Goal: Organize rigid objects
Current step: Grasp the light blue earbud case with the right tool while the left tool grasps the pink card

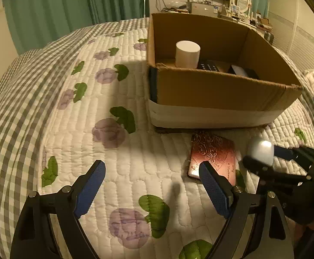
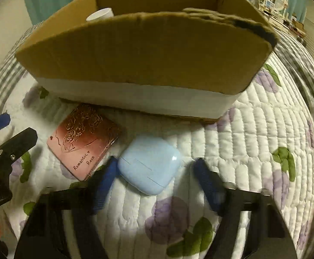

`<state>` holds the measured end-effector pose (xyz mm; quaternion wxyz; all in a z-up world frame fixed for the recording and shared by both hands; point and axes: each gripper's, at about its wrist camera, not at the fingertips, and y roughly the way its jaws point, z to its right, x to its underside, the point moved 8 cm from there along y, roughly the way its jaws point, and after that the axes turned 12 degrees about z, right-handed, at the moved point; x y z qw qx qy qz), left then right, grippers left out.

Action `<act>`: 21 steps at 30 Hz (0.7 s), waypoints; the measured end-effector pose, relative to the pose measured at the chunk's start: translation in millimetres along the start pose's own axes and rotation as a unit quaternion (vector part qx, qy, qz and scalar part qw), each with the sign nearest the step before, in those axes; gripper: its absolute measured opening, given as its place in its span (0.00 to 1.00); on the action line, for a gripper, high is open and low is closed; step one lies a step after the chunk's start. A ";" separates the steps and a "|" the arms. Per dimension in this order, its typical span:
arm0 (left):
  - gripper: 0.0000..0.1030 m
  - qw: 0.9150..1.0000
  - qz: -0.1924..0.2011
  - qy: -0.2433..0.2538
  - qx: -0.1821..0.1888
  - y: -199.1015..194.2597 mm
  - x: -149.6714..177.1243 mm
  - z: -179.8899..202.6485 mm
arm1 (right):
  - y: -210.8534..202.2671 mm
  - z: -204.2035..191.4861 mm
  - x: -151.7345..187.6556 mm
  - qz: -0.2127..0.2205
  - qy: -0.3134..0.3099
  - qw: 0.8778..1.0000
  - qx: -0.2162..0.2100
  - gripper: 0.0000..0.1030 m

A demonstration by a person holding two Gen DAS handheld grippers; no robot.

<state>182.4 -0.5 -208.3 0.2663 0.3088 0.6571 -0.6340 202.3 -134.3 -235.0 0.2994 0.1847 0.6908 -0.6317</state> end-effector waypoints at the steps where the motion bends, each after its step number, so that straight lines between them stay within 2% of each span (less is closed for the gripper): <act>1: 0.88 1.000 -0.001 0.002 0.001 0.2 -0.1 2.5 | -1.5 1.4 -1.2 0.002 -0.005 1.000 0.008 0.56; 12: 0.88 0.998 -0.013 0.048 0.031 11.8 0.6 62.1 | -33.8 57.9 -14.1 0.024 0.081 0.996 0.027 0.56; 15: 0.88 0.998 -0.008 0.058 0.036 19.4 -0.3 74.6 | -35.4 61.1 -16.9 0.028 0.091 0.995 0.022 0.56; 21: 0.87 0.996 -0.033 0.080 0.029 46.6 7.9 89.1 | -28.3 57.2 -16.9 0.023 0.088 0.996 0.015 0.55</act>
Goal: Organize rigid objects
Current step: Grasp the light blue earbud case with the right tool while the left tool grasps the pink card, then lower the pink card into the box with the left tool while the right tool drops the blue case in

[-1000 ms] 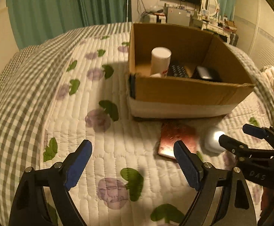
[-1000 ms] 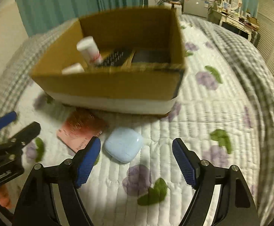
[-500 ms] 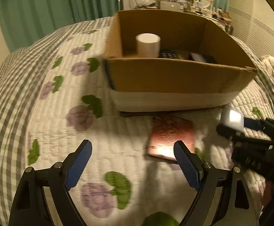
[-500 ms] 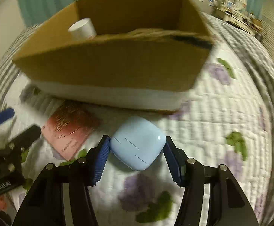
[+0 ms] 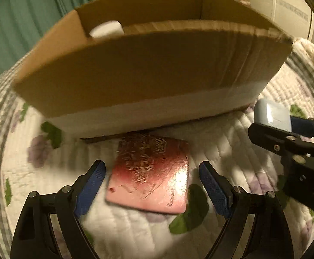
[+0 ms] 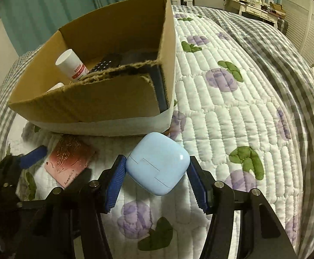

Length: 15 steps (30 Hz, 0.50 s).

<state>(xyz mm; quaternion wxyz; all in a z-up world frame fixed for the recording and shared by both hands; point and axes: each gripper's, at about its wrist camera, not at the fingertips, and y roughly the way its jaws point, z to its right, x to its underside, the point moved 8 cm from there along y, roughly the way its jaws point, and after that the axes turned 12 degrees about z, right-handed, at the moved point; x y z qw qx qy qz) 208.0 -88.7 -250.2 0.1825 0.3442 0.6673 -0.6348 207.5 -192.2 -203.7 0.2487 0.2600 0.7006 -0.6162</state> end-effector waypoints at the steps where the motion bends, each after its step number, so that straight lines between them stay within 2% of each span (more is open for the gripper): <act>1: 0.87 1.000 -0.002 0.003 -0.002 2.8 1.3 1.2 | 1.5 -0.9 1.6 -0.002 -0.001 1.000 -0.001 0.55; 2: 0.83 1.000 0.001 0.005 -0.002 3.9 1.5 1.7 | 3.5 -2.8 3.5 -0.004 -0.001 1.000 -0.001 0.55; 3: 0.73 1.000 0.004 0.003 -0.004 2.6 0.6 1.2 | 4.5 -3.1 4.9 -0.005 -0.002 1.000 0.000 0.55; 4: 0.71 1.000 0.006 0.002 -0.003 0.7 -0.2 0.9 | 6.9 -4.4 6.7 -0.007 -0.003 1.000 -0.001 0.55; 8: 0.70 1.000 0.007 0.003 0.012 -7.5 0.7 1.0 | 8.6 -6.0 7.2 -0.005 -0.008 1.000 -0.005 0.55; 15: 0.70 0.999 0.022 -0.023 0.011 -40.4 -1.9 -9.9 | -13.6 -6.0 2.2 0.008 -0.006 1.000 -0.011 0.55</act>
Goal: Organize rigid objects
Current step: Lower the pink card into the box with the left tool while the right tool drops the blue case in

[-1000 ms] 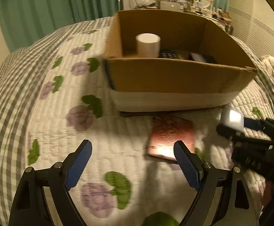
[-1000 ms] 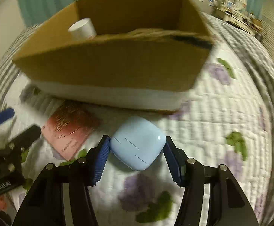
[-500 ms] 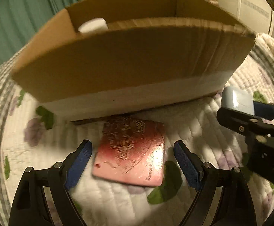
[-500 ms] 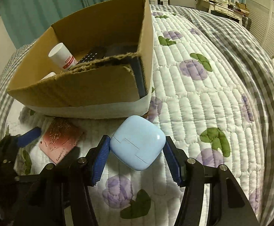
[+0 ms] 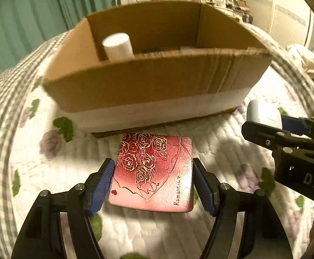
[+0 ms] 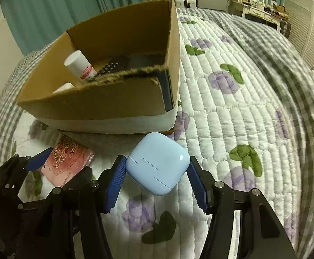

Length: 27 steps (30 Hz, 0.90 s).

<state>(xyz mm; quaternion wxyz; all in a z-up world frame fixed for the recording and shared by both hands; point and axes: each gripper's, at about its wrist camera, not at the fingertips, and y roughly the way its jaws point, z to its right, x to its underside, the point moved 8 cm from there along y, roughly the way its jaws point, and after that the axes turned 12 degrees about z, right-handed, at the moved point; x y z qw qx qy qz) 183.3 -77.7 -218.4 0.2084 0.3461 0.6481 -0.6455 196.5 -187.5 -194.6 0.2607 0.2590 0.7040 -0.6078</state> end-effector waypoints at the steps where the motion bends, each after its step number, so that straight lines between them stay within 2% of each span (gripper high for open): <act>1: 0.70 1.000 0.003 -0.002 -0.002 -4.9 -2.0 -2.5 | -5.4 -1.3 -2.2 0.003 -0.003 1.000 0.000 0.55; 8: 0.70 0.999 0.035 -0.030 -0.007 -60.6 -27.0 -16.7 | -52.8 -6.9 -25.0 0.037 -0.011 0.999 -0.001 0.56; 13: 0.70 0.997 0.067 -0.038 -0.010 -94.1 -62.3 -31.9 | -89.8 -16.4 -44.9 0.064 -0.026 0.998 -0.005 0.56; 17: 0.70 0.994 0.086 -0.068 0.004 -121.7 -88.1 -39.4 | -115.7 -26.6 -63.0 0.084 -0.036 0.996 -0.013 0.56; 22: 0.70 0.991 0.113 -0.068 -0.004 -137.5 -119.8 -43.9 | -141.8 -40.2 -95.6 0.114 -0.062 0.991 -0.022 0.56; 27: 0.70 0.989 0.126 -0.077 -0.013 -125.2 -147.4 -48.9 | -142.8 -44.2 -128.8 0.133 -0.068 0.988 -0.036 0.56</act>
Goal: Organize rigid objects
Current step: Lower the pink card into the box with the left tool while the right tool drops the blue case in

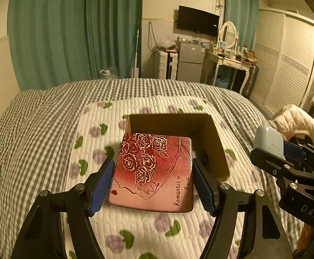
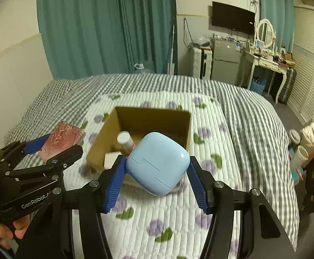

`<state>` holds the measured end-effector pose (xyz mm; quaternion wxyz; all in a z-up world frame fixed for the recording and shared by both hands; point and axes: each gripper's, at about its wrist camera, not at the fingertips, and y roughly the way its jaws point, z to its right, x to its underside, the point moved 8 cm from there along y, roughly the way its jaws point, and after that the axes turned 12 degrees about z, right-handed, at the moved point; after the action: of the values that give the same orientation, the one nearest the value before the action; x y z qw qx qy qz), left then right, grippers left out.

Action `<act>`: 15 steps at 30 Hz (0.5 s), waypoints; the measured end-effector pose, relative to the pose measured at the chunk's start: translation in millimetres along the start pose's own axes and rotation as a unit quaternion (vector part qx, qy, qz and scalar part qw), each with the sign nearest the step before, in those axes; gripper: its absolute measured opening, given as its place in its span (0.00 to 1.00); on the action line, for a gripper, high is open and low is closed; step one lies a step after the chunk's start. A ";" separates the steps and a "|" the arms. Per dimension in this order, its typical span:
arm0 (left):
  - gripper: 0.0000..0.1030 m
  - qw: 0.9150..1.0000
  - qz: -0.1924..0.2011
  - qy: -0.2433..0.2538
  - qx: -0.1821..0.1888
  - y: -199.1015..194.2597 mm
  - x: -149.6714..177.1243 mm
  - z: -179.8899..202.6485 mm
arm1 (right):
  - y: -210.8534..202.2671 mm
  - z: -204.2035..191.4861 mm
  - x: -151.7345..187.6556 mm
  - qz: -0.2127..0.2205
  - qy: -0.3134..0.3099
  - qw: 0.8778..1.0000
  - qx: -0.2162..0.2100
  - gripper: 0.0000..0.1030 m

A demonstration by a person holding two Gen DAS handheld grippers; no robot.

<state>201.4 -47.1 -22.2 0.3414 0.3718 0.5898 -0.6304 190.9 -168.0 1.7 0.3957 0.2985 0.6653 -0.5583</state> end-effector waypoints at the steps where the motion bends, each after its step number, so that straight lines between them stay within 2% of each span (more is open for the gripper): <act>1: 0.70 1.000 -0.001 0.000 -0.003 5.5 -1.5 1.3 | 6.2 0.9 -6.7 0.002 -0.004 1.000 -0.005 0.55; 8: 0.70 0.999 -0.037 0.006 -0.007 66.9 15.8 10.9 | 51.5 11.2 -27.4 0.000 -0.024 1.000 -0.008 0.55; 15: 0.70 0.998 -0.069 0.011 -0.002 110.7 49.0 18.8 | 106.0 28.9 -16.0 -0.018 -0.010 1.000 -0.013 0.55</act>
<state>272.4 -73.3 -118.5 0.2914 0.3365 0.6188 -0.6472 293.6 -174.6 -40.0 0.3958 0.2755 0.6742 -0.5593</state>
